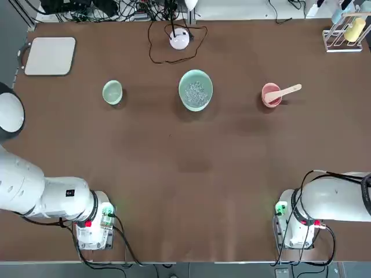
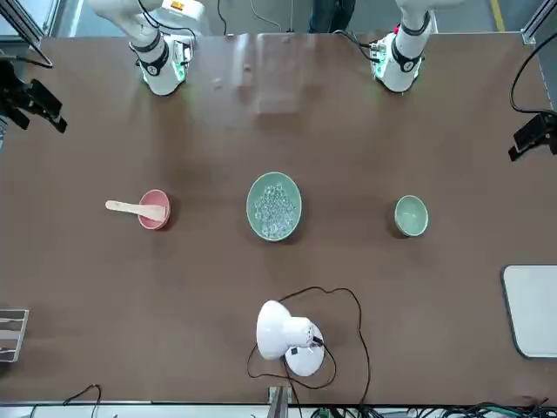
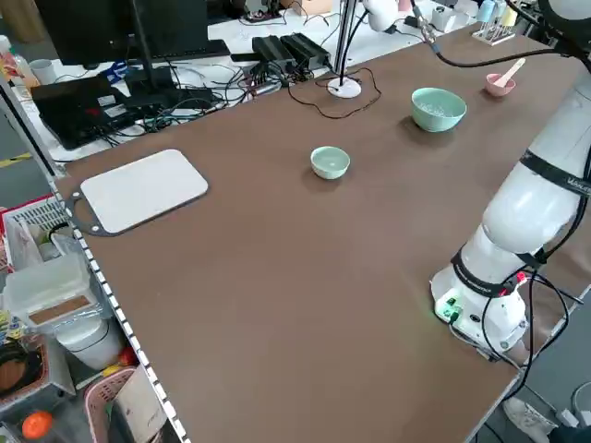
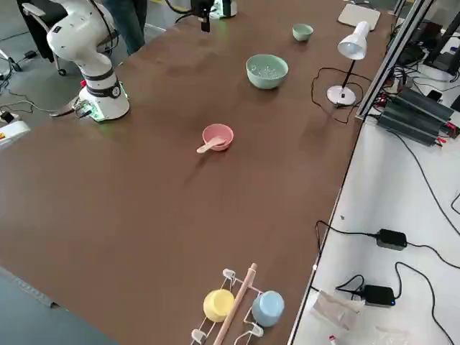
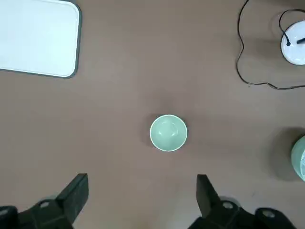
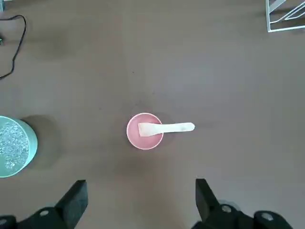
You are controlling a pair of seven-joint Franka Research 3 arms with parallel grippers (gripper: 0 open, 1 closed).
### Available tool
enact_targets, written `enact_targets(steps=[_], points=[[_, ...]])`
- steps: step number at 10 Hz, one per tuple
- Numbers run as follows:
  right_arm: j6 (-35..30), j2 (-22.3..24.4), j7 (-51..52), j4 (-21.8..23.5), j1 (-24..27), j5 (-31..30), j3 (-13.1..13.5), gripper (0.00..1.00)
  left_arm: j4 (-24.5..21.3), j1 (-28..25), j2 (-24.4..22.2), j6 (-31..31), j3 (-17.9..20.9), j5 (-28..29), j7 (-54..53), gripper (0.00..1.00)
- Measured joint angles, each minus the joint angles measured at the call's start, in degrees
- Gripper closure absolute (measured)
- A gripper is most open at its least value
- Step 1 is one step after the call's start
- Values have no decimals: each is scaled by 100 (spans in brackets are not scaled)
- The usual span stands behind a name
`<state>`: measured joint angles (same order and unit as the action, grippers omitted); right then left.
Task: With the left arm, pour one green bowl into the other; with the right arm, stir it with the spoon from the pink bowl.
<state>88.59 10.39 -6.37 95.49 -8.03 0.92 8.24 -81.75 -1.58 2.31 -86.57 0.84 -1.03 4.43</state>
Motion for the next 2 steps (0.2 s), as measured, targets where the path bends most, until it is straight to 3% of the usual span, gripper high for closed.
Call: enact_targets(steps=[2], points=[[-99, -1, 0, -30, 1, 0, 13, 0, -5, -1, 1, 0, 0, 0, 0, 0]])
